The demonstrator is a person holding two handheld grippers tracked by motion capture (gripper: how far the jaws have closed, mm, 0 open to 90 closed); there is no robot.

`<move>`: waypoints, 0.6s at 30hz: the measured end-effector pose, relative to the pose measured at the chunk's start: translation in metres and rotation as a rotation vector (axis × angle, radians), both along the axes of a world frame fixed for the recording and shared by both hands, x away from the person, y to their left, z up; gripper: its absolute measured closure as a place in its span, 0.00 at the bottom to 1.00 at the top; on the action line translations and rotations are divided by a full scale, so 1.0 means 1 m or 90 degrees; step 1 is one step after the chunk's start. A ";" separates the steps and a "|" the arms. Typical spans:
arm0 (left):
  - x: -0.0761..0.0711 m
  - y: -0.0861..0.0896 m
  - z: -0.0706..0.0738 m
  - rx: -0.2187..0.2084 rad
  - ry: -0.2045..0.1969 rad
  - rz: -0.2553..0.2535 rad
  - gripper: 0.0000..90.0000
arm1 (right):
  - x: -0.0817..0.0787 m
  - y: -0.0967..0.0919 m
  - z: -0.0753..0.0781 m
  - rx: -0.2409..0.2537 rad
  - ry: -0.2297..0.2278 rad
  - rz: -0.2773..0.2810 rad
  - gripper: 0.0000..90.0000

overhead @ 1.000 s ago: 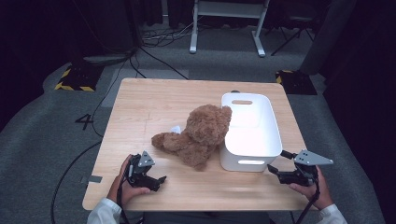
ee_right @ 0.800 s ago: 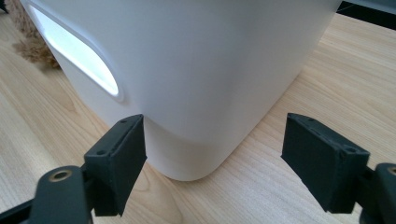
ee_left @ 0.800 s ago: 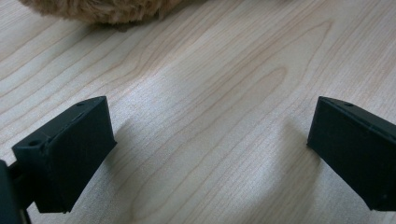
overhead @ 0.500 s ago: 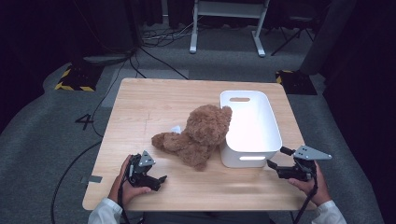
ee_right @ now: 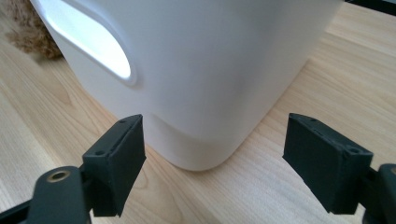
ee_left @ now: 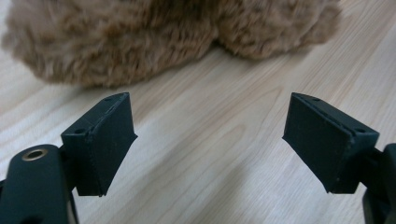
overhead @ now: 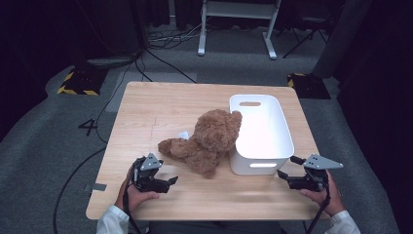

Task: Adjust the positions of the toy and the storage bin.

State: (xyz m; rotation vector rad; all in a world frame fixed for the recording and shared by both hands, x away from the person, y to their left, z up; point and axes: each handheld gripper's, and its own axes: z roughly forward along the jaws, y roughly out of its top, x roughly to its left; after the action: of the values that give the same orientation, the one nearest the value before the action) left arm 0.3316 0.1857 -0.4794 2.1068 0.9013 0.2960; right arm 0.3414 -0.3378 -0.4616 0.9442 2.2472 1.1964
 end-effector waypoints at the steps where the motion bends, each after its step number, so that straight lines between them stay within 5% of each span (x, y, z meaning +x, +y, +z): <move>1: 0.000 -0.001 0.002 -0.001 -0.003 -0.002 0.18 | 0.000 -0.001 -0.001 -0.001 0.002 0.000 0.23; 11: 0.003 -0.020 0.027 -0.007 -0.051 -0.025 0.19 | 0.001 0.000 -0.008 -0.009 0.017 0.002 0.23; 18: 0.010 -0.035 0.046 -0.042 -0.085 -0.029 0.18 | 0.001 0.001 -0.013 -0.015 0.030 0.009 0.24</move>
State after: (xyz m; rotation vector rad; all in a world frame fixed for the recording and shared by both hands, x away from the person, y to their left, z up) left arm 0.3411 0.1508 -0.4332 2.0181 0.7745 0.3736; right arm 0.3421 -0.3364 -0.4748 0.9583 2.3036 1.1626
